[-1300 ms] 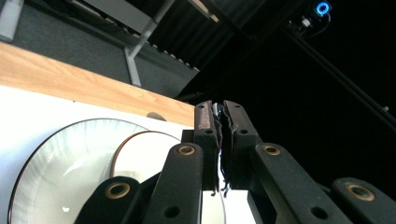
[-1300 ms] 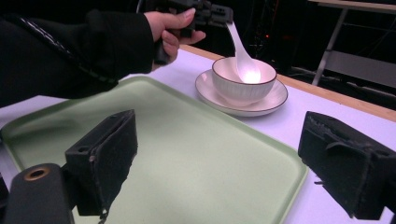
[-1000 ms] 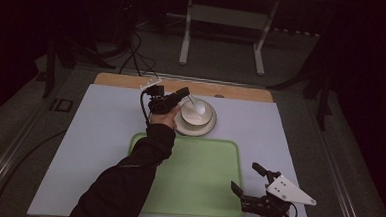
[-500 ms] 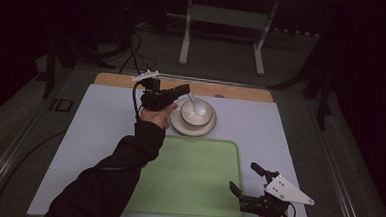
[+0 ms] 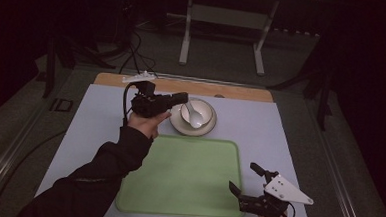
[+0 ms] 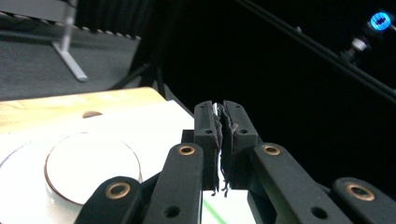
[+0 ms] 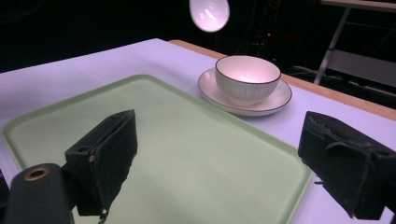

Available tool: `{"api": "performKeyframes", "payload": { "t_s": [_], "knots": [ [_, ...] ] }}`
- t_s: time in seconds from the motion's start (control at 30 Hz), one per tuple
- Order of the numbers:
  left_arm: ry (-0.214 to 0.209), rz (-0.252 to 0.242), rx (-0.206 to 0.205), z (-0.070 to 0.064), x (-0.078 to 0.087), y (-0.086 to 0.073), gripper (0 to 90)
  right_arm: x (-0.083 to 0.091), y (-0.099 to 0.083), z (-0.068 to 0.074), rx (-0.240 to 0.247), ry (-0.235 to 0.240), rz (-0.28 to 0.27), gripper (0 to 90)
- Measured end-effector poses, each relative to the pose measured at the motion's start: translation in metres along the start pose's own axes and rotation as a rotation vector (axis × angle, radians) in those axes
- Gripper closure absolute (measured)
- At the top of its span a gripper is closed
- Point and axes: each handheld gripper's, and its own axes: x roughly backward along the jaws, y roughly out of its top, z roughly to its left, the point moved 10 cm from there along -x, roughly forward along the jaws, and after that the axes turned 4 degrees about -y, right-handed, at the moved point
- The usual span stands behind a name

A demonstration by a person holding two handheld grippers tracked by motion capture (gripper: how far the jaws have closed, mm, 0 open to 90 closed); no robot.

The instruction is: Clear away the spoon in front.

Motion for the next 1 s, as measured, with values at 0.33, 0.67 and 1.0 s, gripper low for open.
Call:
{"api": "performKeyframes", "payload": {
  "t_s": [0.33,0.67,1.0],
  "knots": [
    [-0.067,0.127,-0.045,-0.012,0.021,-0.024,85.0,-0.001,0.000,0.001,0.001,0.001,0.003,11.7],
    [-0.120,0.313,-0.094,-0.013,0.042,-0.058,85.0,-0.003,0.000,0.003,0.005,0.004,0.006,11.7],
    [-0.195,0.466,-0.122,-0.017,0.058,-0.085,84.9,-0.003,0.000,0.004,0.003,0.005,0.008,11.7]
  ]
}}
